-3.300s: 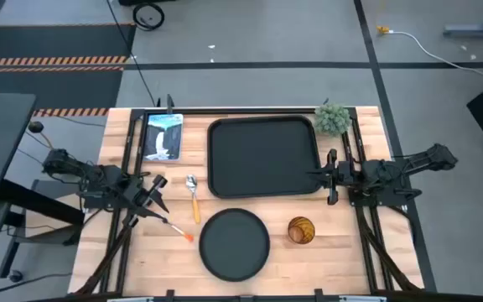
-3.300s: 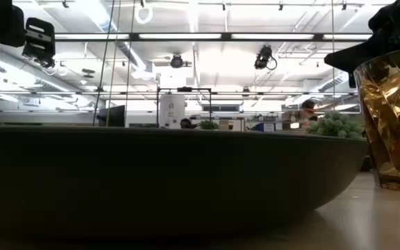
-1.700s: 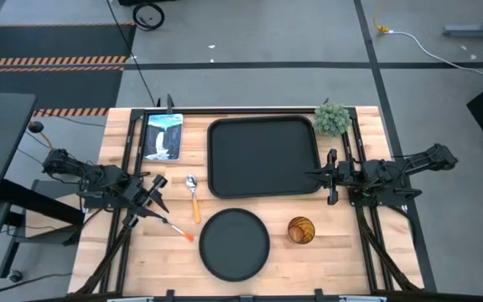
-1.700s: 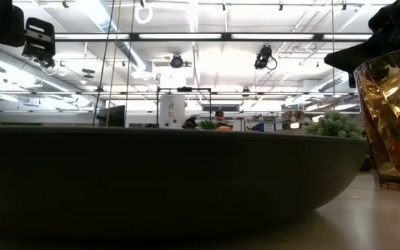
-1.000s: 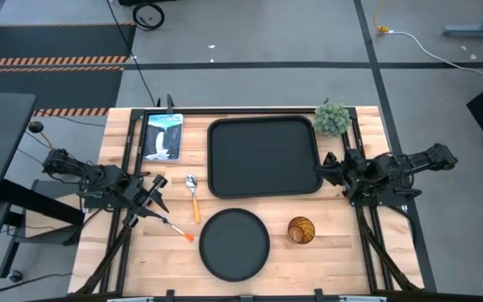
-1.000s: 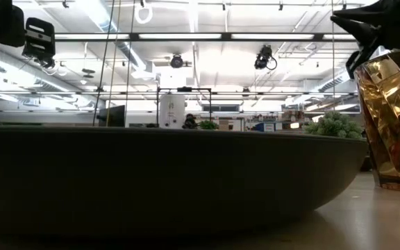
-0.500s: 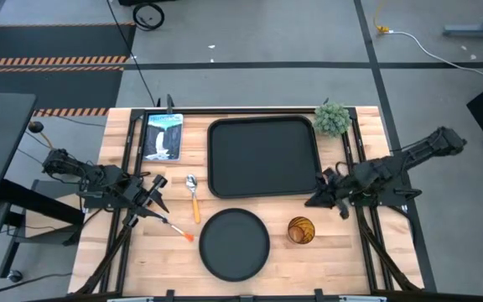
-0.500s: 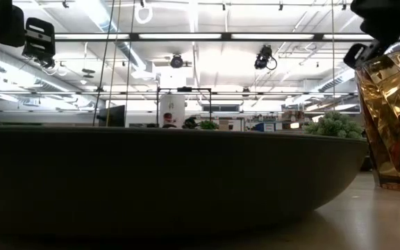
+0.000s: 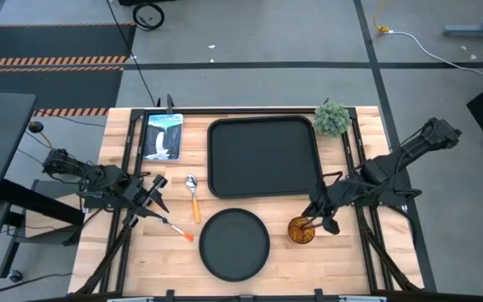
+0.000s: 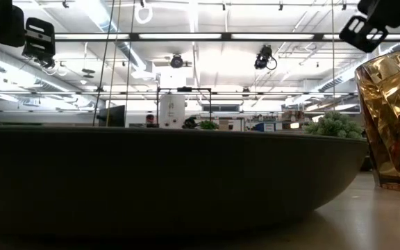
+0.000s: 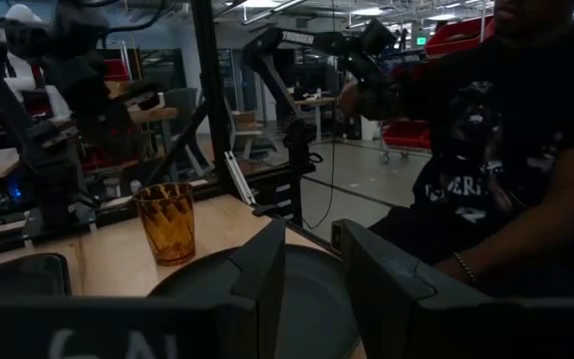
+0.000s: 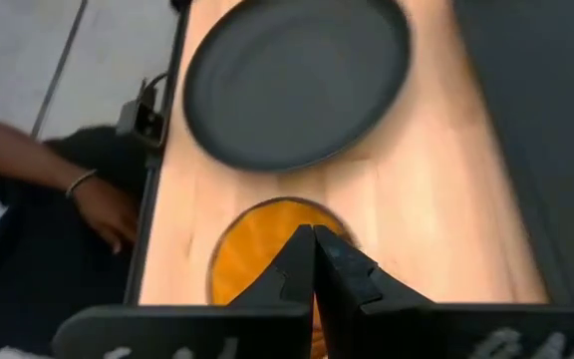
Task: Pick and place plate/cup/fork/spoon on tray
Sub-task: Put the yellow cup on the top right of the black tray
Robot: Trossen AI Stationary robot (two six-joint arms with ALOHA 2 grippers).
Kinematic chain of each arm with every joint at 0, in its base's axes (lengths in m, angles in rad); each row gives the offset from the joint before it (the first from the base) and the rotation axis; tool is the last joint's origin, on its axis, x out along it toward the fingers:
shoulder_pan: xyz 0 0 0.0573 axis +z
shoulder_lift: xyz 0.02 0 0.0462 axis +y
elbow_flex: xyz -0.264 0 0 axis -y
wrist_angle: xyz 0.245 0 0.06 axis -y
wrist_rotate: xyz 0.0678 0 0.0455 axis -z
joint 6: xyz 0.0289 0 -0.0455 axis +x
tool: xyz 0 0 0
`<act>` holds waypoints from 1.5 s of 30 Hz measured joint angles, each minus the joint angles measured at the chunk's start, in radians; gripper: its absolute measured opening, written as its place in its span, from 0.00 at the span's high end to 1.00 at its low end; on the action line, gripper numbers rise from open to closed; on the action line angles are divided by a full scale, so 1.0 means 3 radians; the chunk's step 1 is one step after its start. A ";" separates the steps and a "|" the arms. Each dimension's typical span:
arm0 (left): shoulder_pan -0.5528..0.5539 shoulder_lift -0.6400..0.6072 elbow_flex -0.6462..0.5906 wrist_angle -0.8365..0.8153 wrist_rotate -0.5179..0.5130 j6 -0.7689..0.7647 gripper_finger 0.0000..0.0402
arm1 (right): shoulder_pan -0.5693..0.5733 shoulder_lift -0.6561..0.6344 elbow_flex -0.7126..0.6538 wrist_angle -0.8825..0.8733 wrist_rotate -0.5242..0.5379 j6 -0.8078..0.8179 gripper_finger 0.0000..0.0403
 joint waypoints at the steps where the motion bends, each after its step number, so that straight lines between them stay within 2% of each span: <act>1: 0.0000 0.0000 0.0001 -0.0001 0.0000 0.0001 0.73 | 0.0000 0.0065 0.0057 -0.0014 -0.0022 -0.0016 0.96; 5: 0.0001 0.0000 0.0000 -0.0002 -0.0001 0.0001 0.73 | -0.0001 0.0321 0.0255 -0.0064 -0.0064 -0.0245 0.92; 9: 0.0000 0.0000 0.0000 -0.0002 0.0000 0.0001 0.73 | -0.0004 0.0586 0.0470 -0.0277 -0.0030 -0.0440 0.83; 15: 0.0000 0.0000 0.0001 -0.0002 0.0000 0.0001 0.73 | -0.0010 0.1036 0.0857 -0.0833 0.0056 -0.0585 0.68; 19: 0.0000 0.0001 0.0001 -0.0002 0.0000 0.0001 0.73 | -0.0011 0.1308 0.1072 -0.1078 0.0057 -0.0653 0.63; 27: 0.0001 0.0001 0.0000 -0.0001 0.0000 0.0000 0.73 | -0.0074 0.1727 0.1335 -0.1543 0.0065 -0.0692 0.64; 36: 0.0000 0.0000 0.0000 -0.0001 -0.0001 0.0001 0.73 | -0.0099 0.2011 0.1372 -0.1600 0.0068 -0.0769 0.65; 40: 0.0000 0.0000 0.0000 -0.0002 0.0000 0.0001 0.73 | -0.0109 0.2109 0.1372 -0.1614 0.0052 -0.0770 0.69; 45: 0.0001 0.0000 0.0001 -0.0001 -0.0001 0.0000 0.73 | -0.0157 0.2083 0.1372 -0.1650 -0.0008 -0.0771 0.79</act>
